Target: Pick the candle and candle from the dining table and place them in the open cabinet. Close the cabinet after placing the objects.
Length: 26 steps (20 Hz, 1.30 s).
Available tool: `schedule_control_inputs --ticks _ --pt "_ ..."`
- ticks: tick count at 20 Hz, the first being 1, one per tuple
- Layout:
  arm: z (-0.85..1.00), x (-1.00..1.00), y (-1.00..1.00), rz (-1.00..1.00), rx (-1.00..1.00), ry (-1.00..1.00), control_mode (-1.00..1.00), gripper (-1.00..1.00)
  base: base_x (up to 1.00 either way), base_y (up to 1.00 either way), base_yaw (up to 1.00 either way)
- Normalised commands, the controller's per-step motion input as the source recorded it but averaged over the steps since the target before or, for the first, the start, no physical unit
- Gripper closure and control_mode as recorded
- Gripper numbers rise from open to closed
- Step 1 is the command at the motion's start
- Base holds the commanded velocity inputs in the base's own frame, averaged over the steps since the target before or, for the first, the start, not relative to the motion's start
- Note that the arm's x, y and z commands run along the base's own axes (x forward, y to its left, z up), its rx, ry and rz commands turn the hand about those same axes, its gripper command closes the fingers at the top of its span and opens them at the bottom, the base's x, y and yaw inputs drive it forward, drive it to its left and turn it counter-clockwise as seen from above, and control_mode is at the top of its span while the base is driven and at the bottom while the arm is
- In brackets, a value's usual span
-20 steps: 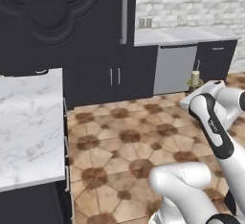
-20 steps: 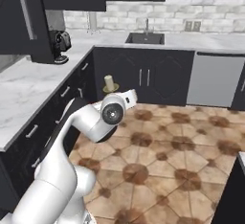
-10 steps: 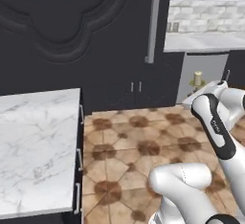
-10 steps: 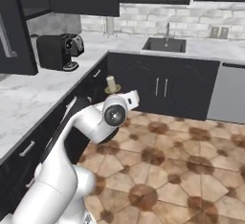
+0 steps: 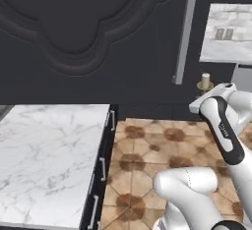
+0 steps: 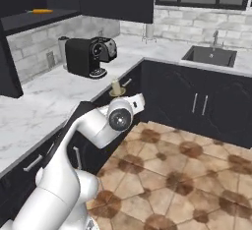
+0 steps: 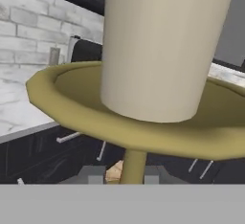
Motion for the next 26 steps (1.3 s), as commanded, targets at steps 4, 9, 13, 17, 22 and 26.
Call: schedule_control_inputs --ticks 4,9,13,17,22,26 --pt "0.00 0.00 0.00 0.00 0.00 0.00 1.00 1.00 0.57 -0.09 0.43" --pt "0.00 0.00 0.00 0.00 0.00 0.00 1.00 1.00 0.59 -0.07 0.44" --pt "0.00 0.00 0.00 0.00 0.00 0.00 1.00 1.00 0.63 -0.06 0.47" --pt "0.00 0.00 0.00 0.00 0.00 0.00 1.00 1.00 0.62 -0.11 0.48" --pt "0.00 0.00 0.00 0.00 0.00 0.00 1.00 1.00 0.58 -0.12 0.48" --pt "0.00 0.00 0.00 0.00 0.00 0.00 1.00 1.00 0.54 -0.15 0.47"
